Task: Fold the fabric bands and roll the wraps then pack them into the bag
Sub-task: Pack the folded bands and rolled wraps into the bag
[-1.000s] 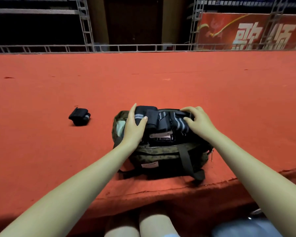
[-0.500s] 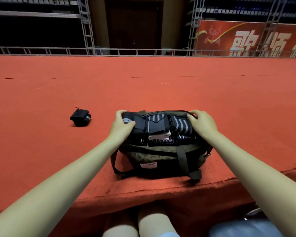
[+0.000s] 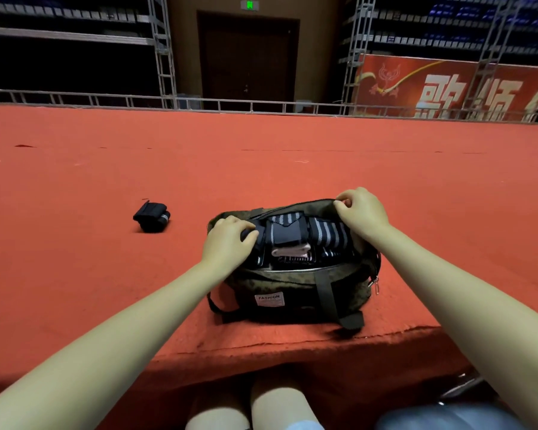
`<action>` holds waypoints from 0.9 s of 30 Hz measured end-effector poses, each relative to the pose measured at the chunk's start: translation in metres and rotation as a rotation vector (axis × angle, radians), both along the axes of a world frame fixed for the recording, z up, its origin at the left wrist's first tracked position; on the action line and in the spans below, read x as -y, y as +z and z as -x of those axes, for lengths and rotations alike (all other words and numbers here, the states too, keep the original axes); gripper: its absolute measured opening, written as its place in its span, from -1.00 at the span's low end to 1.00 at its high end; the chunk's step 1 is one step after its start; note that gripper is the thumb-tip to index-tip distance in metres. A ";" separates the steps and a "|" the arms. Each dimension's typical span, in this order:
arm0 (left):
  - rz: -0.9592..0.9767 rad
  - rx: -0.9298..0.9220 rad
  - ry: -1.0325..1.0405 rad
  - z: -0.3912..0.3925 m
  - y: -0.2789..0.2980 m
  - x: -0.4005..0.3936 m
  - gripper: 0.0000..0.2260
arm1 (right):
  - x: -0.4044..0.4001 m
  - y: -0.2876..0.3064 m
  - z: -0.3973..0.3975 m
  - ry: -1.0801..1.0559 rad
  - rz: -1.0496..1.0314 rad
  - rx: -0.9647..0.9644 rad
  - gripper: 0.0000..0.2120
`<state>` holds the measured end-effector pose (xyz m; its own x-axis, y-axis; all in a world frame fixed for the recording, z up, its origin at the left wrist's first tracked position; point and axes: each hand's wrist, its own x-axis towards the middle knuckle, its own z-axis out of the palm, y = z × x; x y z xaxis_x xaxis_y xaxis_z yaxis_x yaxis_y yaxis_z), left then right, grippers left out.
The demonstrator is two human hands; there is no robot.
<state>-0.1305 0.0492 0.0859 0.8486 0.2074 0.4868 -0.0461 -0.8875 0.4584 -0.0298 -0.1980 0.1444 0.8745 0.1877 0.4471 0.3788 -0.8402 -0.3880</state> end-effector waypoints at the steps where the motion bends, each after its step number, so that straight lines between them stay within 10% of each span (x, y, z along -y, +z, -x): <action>1: 0.020 0.033 -0.005 0.005 0.001 0.000 -0.77 | -0.001 -0.002 0.004 0.019 0.019 0.020 -0.76; 8: 0.085 0.178 -0.233 0.105 -0.043 0.022 -0.93 | -0.032 -0.028 0.031 0.149 0.169 0.130 -0.69; 16: 0.198 -0.843 -0.015 0.189 -0.208 0.067 -0.56 | -0.035 -0.041 0.038 0.147 0.155 0.118 -0.65; 27: 0.441 -0.740 -0.149 0.175 -0.181 0.046 -0.50 | -0.035 -0.046 0.034 0.181 0.139 0.128 -0.68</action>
<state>-0.3056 0.0036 -0.0946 0.9482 0.1091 -0.2984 0.2981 -0.6306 0.7166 -0.0639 -0.1634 0.0986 0.7588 0.4034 0.5113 0.5665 -0.7962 -0.2126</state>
